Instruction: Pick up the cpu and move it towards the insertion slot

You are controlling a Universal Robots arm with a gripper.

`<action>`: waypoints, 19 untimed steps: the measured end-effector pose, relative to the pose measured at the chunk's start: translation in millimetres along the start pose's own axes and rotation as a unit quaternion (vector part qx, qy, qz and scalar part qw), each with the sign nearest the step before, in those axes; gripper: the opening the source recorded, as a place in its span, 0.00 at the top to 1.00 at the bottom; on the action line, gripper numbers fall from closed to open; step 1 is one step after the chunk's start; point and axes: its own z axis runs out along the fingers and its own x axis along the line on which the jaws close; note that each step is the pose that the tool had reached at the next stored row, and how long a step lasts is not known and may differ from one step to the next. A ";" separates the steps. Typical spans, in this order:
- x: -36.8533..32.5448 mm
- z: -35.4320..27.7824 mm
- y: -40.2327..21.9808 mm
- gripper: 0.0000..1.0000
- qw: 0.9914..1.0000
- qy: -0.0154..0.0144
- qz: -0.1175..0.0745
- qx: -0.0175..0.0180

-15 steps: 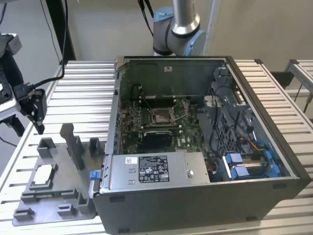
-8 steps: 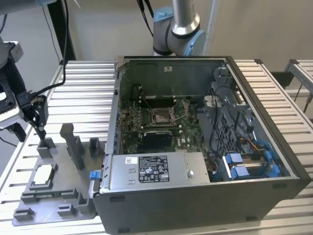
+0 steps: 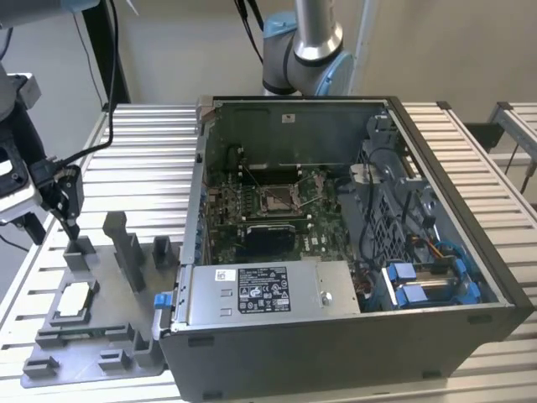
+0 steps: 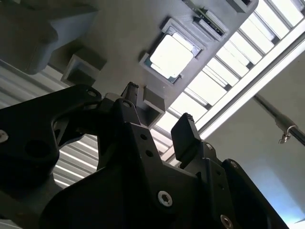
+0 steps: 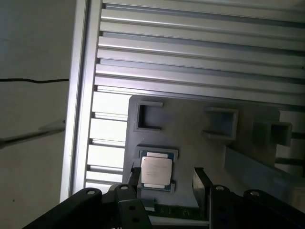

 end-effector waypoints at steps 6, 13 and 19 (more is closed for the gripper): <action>0.5 10.4 -0.8 1.00 1.000 0.000 0.000 0.000; 1.7 22.7 -10.5 1.00 1.000 0.000 0.000 0.000; 3.8 33.6 -15.8 1.00 1.000 0.000 0.000 0.000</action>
